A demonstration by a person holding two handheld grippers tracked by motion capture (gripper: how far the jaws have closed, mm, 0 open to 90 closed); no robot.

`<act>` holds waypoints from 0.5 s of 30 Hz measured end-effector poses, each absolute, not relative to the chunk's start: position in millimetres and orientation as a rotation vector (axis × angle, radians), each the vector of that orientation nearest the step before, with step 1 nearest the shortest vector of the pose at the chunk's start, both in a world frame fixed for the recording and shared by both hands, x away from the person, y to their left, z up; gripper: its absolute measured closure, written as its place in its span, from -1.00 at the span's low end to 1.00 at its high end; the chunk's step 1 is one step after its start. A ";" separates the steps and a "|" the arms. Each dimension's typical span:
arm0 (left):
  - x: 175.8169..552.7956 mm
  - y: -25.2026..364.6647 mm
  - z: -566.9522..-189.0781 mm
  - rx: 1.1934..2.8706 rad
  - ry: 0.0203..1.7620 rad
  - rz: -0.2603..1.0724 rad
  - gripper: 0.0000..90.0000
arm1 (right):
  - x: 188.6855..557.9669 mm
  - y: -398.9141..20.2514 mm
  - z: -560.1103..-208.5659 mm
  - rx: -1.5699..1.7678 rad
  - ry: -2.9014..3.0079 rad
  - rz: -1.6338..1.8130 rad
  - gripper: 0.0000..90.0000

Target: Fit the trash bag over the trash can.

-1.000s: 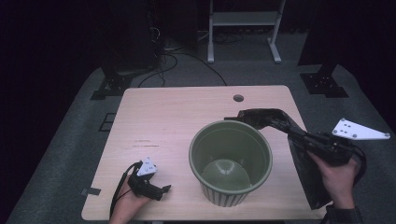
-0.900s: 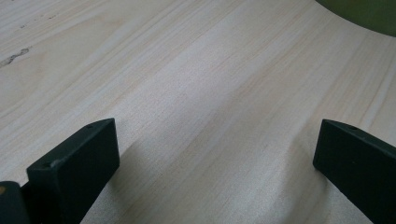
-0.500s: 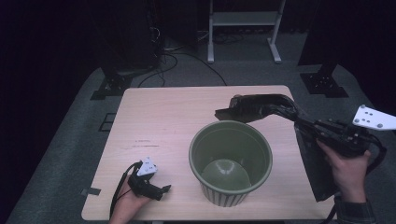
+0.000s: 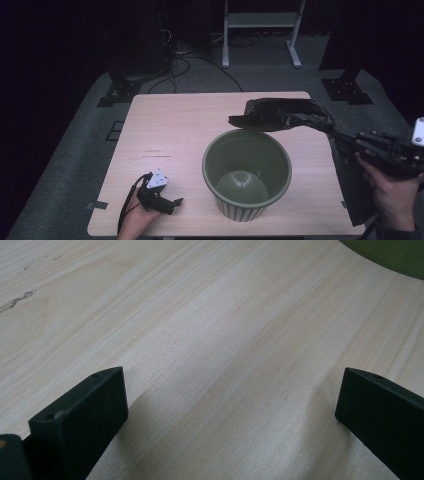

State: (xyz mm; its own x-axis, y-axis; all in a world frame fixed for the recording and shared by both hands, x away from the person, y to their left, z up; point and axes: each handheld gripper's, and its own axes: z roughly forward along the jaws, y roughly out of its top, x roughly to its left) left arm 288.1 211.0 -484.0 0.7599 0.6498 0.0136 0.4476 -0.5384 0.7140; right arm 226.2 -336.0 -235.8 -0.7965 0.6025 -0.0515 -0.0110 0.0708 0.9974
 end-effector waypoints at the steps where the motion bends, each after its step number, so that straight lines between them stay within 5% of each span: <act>1: 288.1 211.0 -483.9 2.231 0.817 0.361 -1.00 | 223.1 -336.3 -234.2 0.579 1.896 1.776 1.00; 15: 289.0 211.2 -483.9 2.229 0.827 0.365 -1.00 | 200.9 -331.8 -234.0 0.550 1.939 1.795 1.00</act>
State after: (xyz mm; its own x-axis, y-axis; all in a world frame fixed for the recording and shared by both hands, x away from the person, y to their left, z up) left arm 289.0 211.2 -483.9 0.7541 0.6567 0.0136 0.4530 -0.5349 0.7133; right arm 200.9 -331.8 -234.0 -0.8248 0.5632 -0.0496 -0.0061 0.0788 0.9969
